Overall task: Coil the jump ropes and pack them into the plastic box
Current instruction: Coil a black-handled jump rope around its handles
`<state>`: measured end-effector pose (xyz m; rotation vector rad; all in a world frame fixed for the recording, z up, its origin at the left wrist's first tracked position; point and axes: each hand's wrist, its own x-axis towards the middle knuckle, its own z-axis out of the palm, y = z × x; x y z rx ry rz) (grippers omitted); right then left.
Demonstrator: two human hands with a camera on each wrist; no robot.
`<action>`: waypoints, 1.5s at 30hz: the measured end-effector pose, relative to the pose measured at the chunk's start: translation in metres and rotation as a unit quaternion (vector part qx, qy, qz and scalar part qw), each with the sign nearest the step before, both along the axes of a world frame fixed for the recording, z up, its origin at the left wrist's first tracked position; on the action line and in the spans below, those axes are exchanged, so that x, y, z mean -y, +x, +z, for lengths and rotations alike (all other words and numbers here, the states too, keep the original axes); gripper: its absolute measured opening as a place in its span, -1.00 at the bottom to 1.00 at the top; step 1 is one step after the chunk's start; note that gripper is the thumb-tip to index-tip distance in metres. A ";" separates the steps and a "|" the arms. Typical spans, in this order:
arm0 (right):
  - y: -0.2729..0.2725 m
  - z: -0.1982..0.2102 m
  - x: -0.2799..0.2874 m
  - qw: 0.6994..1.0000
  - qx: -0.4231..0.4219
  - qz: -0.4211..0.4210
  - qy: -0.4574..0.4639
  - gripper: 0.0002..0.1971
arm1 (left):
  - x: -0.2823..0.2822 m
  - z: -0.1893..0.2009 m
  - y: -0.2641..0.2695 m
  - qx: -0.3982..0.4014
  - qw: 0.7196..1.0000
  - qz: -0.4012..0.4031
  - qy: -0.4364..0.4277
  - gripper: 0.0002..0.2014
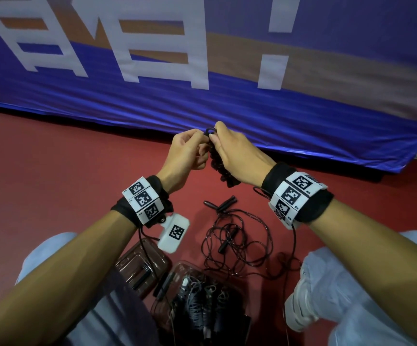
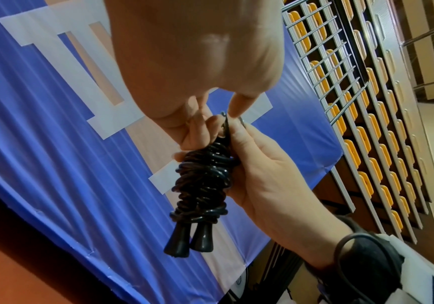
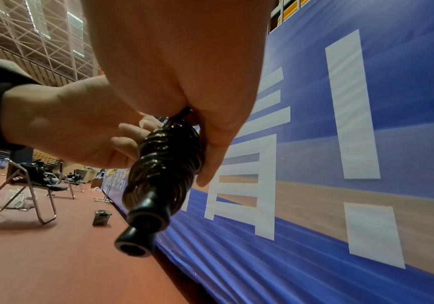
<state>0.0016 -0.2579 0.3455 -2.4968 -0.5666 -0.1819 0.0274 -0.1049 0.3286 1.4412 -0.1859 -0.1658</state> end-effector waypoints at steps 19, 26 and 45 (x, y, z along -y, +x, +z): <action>0.004 0.004 0.007 0.999 -0.032 0.027 0.035 -0.77 | -0.004 0.001 -0.004 0.046 0.999 -0.010 0.024 -0.65; 0.005 0.003 -0.004 0.959 -0.140 -0.053 0.239 -0.57 | -0.003 0.002 0.000 0.063 0.997 0.004 0.050 -0.66; 0.002 -0.012 -0.008 0.859 -0.275 -0.071 0.426 -0.57 | -0.014 0.007 -0.001 0.101 0.974 -0.010 0.201 -0.76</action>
